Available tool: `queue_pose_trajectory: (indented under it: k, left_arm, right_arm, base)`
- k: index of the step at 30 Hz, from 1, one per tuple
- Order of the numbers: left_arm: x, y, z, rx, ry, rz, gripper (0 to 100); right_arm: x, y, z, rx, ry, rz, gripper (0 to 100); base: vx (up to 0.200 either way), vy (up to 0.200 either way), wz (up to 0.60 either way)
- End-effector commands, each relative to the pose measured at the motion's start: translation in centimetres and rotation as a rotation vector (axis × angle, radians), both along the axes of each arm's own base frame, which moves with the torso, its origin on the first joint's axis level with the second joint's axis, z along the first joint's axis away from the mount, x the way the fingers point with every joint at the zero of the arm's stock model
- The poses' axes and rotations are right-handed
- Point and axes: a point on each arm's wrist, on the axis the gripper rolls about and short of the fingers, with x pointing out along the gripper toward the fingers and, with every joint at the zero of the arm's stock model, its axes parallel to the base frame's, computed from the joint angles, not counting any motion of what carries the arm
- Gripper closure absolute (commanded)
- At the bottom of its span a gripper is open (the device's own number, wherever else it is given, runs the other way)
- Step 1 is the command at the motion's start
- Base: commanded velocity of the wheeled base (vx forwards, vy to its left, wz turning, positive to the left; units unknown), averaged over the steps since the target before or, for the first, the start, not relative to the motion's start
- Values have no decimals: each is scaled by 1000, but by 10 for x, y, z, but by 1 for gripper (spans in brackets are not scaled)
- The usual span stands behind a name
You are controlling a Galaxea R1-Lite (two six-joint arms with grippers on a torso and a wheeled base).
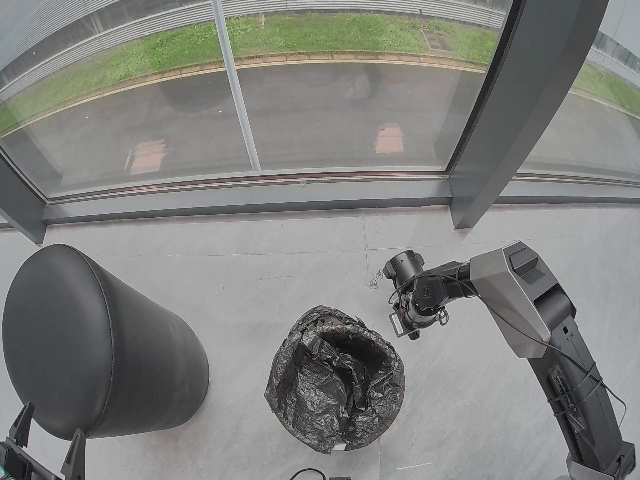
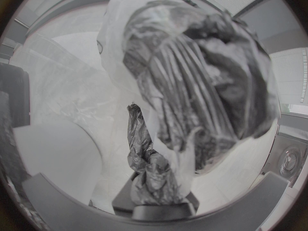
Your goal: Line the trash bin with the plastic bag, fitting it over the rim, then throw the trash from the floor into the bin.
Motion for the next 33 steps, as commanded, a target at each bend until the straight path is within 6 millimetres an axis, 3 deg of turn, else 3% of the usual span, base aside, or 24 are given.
queue_pose_trajectory:
  k: [1,11,13,15,16,17,25,29,33]
  left_arm:
    - [0,0,-5,0,2,-1,0]
    - [0,0,-5,0,4,-1,0]
    - [0,0,-5,0,4,-1,0]
    - [0,0,-5,0,2,1,0]
    - [0,0,-5,0,2,1,0]
    - [0,0,-5,0,2,-1,0]
    - [0,0,-5,0,2,1,0]
    - [0,0,-5,0,2,1,0]
    - [0,0,-5,0,4,1,0]
  right_arm:
    - [-4,13,47,26,-70,31,100]
    - [-32,36,123,43,-122,115,100]
    - [-36,39,130,41,-125,127,100]
    - [-48,46,151,41,-135,161,100]
    - [-48,46,151,41,-135,161,100]
    - [-58,51,166,38,-136,189,100]
    - [-106,67,215,-3,-94,319,100]
    - [-137,76,231,-37,-34,388,100]
    - [-164,92,232,-65,29,447,100]
  base:
    - [0,0,0]
    - [0,0,0]
    - [0,0,0]
    - [0,0,0]
    - [0,0,0]
    - [0,0,0]
    - [0,0,0]
    - [0,0,0]
    - [0,0,0]
